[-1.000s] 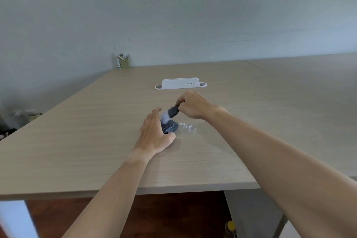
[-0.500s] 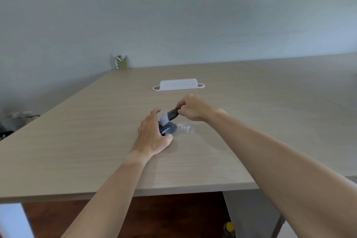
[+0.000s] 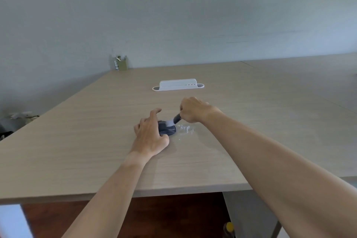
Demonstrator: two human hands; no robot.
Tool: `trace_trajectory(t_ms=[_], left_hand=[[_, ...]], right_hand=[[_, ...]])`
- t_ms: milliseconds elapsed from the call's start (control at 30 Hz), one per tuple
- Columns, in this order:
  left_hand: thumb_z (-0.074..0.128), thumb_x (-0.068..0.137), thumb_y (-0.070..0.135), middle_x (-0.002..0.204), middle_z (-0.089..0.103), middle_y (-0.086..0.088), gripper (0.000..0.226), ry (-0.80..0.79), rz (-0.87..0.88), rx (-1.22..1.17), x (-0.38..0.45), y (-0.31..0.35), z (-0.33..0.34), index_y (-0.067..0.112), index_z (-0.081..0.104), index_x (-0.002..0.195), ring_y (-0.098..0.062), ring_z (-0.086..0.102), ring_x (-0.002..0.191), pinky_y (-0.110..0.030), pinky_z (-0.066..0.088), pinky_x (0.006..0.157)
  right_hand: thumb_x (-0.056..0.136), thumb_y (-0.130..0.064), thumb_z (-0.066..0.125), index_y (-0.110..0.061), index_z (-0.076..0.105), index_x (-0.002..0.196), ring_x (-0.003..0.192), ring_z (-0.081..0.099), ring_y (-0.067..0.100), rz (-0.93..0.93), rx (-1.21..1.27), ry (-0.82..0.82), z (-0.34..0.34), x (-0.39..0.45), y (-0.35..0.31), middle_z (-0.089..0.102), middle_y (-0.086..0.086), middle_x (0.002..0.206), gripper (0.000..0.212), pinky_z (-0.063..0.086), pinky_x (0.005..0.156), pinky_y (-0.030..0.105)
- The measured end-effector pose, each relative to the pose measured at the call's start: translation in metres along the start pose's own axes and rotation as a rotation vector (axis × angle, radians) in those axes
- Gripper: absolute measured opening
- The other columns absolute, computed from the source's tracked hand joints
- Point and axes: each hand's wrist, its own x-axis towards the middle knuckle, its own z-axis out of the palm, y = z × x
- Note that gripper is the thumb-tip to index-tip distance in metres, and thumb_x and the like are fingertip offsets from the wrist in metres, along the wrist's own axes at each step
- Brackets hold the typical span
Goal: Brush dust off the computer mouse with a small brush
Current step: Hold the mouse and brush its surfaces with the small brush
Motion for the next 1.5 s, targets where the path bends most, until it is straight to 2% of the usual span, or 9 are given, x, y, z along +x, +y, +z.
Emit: trace_trajectory(t_ms=[100,233,433,533,733,967,1167,1300,1500], left_hand=[[0.044,0.056,0.013,0.113,0.06,0.012,0.084,0.005,0.008,0.001,0.0,-0.002,0.001,0.028,0.029,0.137,-0.017,0.043,0.11,-0.029,0.018,0.094],[0.042,0.056,0.012,0.112,0.057,0.007,0.084,0.002,0.002,0.011,0.001,-0.001,0.001,0.028,0.029,0.138,-0.018,0.043,0.11,-0.028,0.019,0.093],[0.043,0.058,0.003,0.115,0.059,0.01,0.084,0.004,-0.003,-0.006,0.0,0.001,0.001,0.026,0.03,0.138,-0.018,0.043,0.114,-0.028,0.018,0.094],[0.042,0.058,0.002,0.117,0.059,0.01,0.085,-0.001,-0.008,-0.027,0.0,0.0,0.001,0.026,0.029,0.138,-0.017,0.042,0.114,-0.028,0.017,0.097],[0.046,0.062,0.0,0.108,0.052,0.004,0.082,0.008,-0.025,-0.026,0.001,0.003,0.001,0.024,0.031,0.139,-0.022,0.044,0.113,-0.027,0.018,0.097],[0.044,0.061,0.0,0.115,0.057,0.006,0.082,0.002,-0.032,-0.029,0.0,0.003,0.001,0.024,0.031,0.138,-0.02,0.043,0.116,-0.028,0.019,0.102],[0.044,0.063,0.001,0.108,0.055,0.007,0.08,0.005,-0.034,-0.035,0.001,0.0,0.002,0.024,0.032,0.138,-0.022,0.044,0.115,-0.027,0.019,0.099],[0.043,0.063,0.001,0.116,0.058,0.007,0.079,0.001,-0.026,-0.033,0.001,0.0,0.003,0.023,0.031,0.138,-0.019,0.043,0.116,-0.027,0.018,0.101],[0.045,0.066,0.002,0.108,0.05,0.008,0.073,0.004,-0.035,-0.024,0.003,0.0,0.004,0.026,0.033,0.134,-0.024,0.044,0.113,-0.028,0.023,0.094]], right_hand=[[0.086,-0.013,0.053,-0.014,0.063,0.092,0.096,0.056,0.034,0.043,-0.056,0.063,-0.008,-0.003,0.003,0.056,0.01,0.101,0.012,0.041,0.082,0.037],[0.075,-0.008,0.045,-0.014,0.069,0.073,0.097,0.062,0.038,-0.007,0.193,0.064,-0.005,0.003,-0.004,0.066,0.012,0.095,0.026,0.052,0.082,0.039],[0.085,-0.013,0.054,-0.01,0.071,0.109,0.1,0.058,0.036,-0.017,-0.001,-0.01,0.001,-0.003,-0.005,0.064,0.013,0.114,0.03,0.044,0.082,0.036],[0.086,-0.011,0.053,-0.009,0.067,0.107,0.095,0.056,0.034,0.018,-0.08,0.059,-0.007,-0.002,-0.001,0.062,0.011,0.11,0.026,0.039,0.082,0.037],[0.081,-0.004,0.046,-0.009,0.077,0.099,0.104,0.062,0.035,-0.074,0.16,0.008,0.0,0.004,-0.012,0.071,0.015,0.109,0.036,0.054,0.09,0.044],[0.083,-0.006,0.053,-0.006,0.07,0.105,0.088,0.055,0.033,-0.037,-0.031,0.051,-0.01,0.0,-0.004,0.061,0.011,0.103,0.028,0.044,0.076,0.037],[0.08,-0.003,0.045,-0.009,0.077,0.098,0.104,0.063,0.034,-0.077,0.133,-0.003,0.0,0.006,-0.008,0.071,0.013,0.11,0.036,0.054,0.092,0.045],[0.082,-0.005,0.05,-0.006,0.073,0.104,0.101,0.064,0.036,-0.016,0.026,0.019,-0.002,0.005,0.004,0.067,0.013,0.109,0.032,0.052,0.083,0.039],[0.08,-0.001,0.046,-0.006,0.076,0.093,0.097,0.063,0.032,-0.076,0.267,0.068,-0.004,0.013,0.0,0.072,0.013,0.098,0.034,0.051,0.077,0.036]])
